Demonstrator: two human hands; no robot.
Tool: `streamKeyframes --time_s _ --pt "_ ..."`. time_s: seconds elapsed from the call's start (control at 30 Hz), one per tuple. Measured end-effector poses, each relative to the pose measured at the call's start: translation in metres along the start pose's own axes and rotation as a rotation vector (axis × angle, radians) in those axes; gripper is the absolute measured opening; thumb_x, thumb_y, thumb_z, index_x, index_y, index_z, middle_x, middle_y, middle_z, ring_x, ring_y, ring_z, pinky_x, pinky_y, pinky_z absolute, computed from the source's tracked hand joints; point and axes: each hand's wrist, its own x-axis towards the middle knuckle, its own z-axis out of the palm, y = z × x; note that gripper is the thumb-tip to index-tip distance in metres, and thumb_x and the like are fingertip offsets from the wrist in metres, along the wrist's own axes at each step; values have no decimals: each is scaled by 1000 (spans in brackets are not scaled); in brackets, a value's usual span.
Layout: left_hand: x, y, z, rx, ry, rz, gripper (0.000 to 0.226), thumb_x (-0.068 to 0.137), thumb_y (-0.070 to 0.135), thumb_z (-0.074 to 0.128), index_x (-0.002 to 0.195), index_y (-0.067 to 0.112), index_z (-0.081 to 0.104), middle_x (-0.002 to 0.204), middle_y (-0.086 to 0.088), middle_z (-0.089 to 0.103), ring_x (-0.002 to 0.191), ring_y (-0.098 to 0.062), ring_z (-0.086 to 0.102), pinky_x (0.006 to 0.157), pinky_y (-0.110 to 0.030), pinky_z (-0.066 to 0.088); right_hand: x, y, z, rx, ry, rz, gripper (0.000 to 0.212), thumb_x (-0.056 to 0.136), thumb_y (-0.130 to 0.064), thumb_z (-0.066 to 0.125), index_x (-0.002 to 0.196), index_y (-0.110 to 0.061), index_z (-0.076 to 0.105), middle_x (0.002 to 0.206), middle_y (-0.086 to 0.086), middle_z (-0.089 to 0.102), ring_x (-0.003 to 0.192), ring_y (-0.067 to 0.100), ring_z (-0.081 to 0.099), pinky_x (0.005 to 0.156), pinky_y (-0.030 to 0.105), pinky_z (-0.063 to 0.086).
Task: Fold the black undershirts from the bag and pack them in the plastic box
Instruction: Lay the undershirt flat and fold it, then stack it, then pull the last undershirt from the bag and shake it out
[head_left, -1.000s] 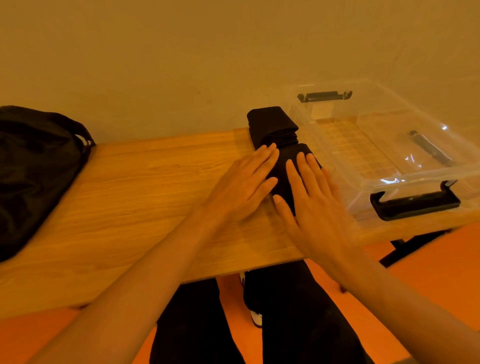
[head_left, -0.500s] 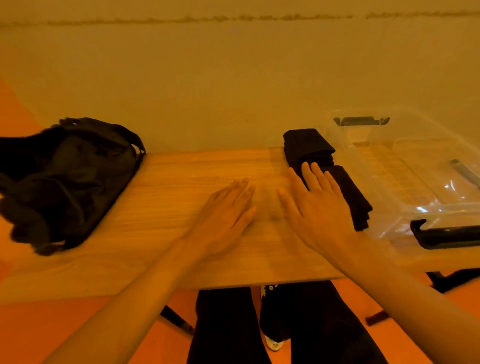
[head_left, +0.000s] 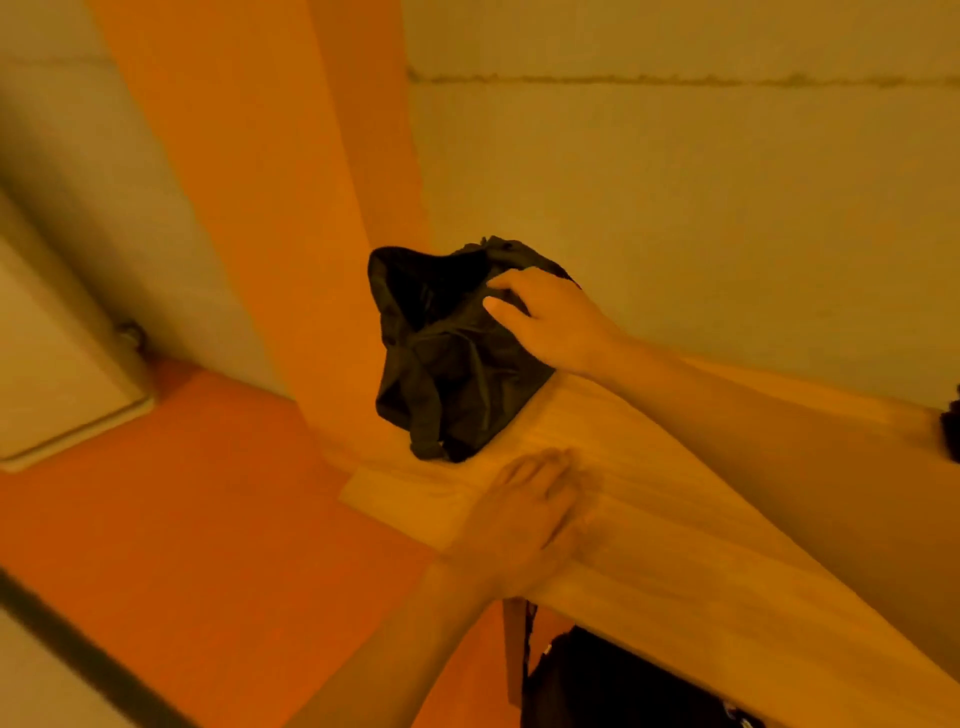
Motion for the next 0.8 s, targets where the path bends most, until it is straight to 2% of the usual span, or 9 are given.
streamKeyframes --time_s 0.1,0.2,0.27,0.33,0.4,0.47,0.6,0.7,0.8 --pt "-4 -14 -14 -26 99 -45 55 108 51 28 149 21 47 154 -4 45 138 -24 42 112 -43 34 56 -8 24 -50 -121 -70 40 106 -41 43 133 -15 60 118 7 65 109 23 60 94 34 46" --pt "-12 -28 -29 -7 174 -50 49 108 51 32 141 20 51 138 -1 52 114 -21 51 91 -37 41 94 -12 46 -193 -204 -73 35 109 -36 39 99 -14 64 91 6 65 85 27 61 76 44 47" --pt "-17 -36 -31 -27 181 -70 47 108 51 33 136 20 54 133 1 53 106 -18 51 85 -32 37 112 -14 57 -359 -258 -50 29 108 -28 40 108 -15 67 100 8 67 86 28 60 73 39 41" --pt "-19 -38 -28 -51 205 -98 46 108 52 32 132 22 56 131 3 52 105 -16 50 85 -31 36 127 -13 65 -448 -327 -27 27 105 -26 49 121 -13 66 113 11 68 96 31 63 80 42 48" --pt "-17 -37 -26 -56 210 -115 42 107 53 33 131 25 54 129 5 51 105 -16 49 86 -35 42 137 -11 71 -450 -393 4 30 101 -30 58 121 -9 65 113 13 67 98 33 64 83 43 54" --pt "-16 -38 -26 -74 189 -136 41 106 55 33 131 28 52 130 6 48 106 -15 47 87 -37 44 144 -5 78 -441 -439 43 25 99 -21 61 119 -7 66 110 14 66 91 33 64 77 42 55" --pt "-14 -41 -30 -86 168 -150 45 105 56 33 135 28 51 135 7 45 113 -12 44 94 -36 43 148 5 91 -424 -414 88 14 94 1 56 89 -6 67 83 13 59 64 26 50 60 38 44" --pt "-14 -40 -28 -84 185 -125 46 105 56 31 133 25 53 134 6 45 113 -13 46 93 -36 45 148 9 90 -319 -323 83 12 92 -1 60 90 -3 72 92 17 69 76 32 64 69 43 56" --pt "-16 -42 -25 -44 246 -102 42 106 53 37 127 23 57 131 6 46 108 -12 46 87 -32 46 143 10 85 -250 -231 74 14 93 -11 67 80 -14 71 93 8 71 84 30 67 75 44 58"
